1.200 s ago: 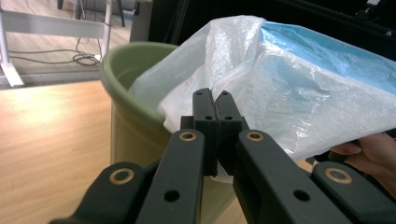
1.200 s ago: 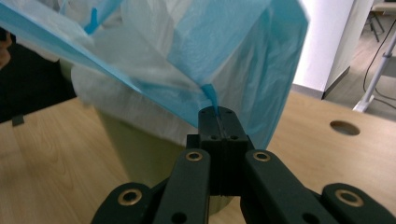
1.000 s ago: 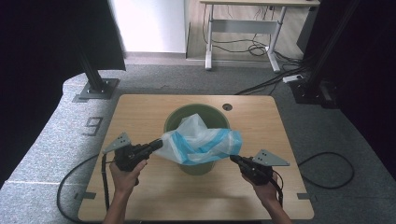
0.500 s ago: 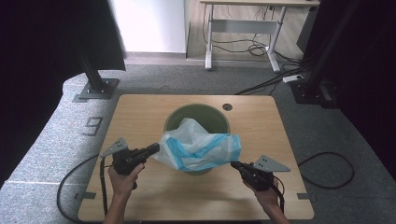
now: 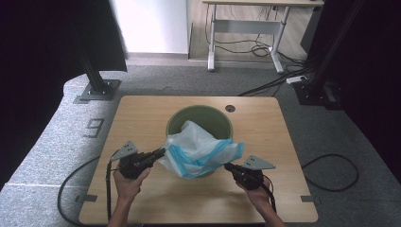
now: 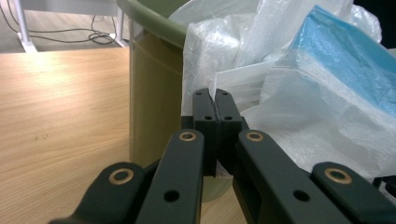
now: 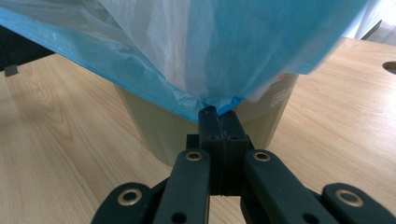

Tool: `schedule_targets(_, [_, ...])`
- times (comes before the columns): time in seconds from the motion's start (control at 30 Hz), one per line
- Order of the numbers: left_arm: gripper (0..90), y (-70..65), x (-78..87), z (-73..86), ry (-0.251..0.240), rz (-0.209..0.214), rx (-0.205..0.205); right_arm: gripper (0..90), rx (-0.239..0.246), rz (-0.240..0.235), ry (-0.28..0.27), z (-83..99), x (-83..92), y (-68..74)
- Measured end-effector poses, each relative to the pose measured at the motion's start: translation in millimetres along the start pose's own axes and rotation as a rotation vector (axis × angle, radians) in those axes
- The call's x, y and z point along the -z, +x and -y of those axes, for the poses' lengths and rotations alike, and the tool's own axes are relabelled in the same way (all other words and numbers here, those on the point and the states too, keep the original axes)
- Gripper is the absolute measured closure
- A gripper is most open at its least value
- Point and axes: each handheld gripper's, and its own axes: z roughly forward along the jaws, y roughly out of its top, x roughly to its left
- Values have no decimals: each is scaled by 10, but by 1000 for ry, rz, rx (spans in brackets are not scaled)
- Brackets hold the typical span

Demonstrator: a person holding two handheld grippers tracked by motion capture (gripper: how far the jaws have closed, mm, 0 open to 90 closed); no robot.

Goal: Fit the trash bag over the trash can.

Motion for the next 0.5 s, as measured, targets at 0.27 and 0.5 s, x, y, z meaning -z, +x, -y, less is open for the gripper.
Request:
schedule_targets(0.27, [592, -134, 131, -186, -54, 26, 2, 889, -23, 25, -15, -57, 61, -18])
schedule_targets(0.5, [380, -389, 206, -407, -62, -3, -18, 888, -27, 36, -28, -84, 122, -36])
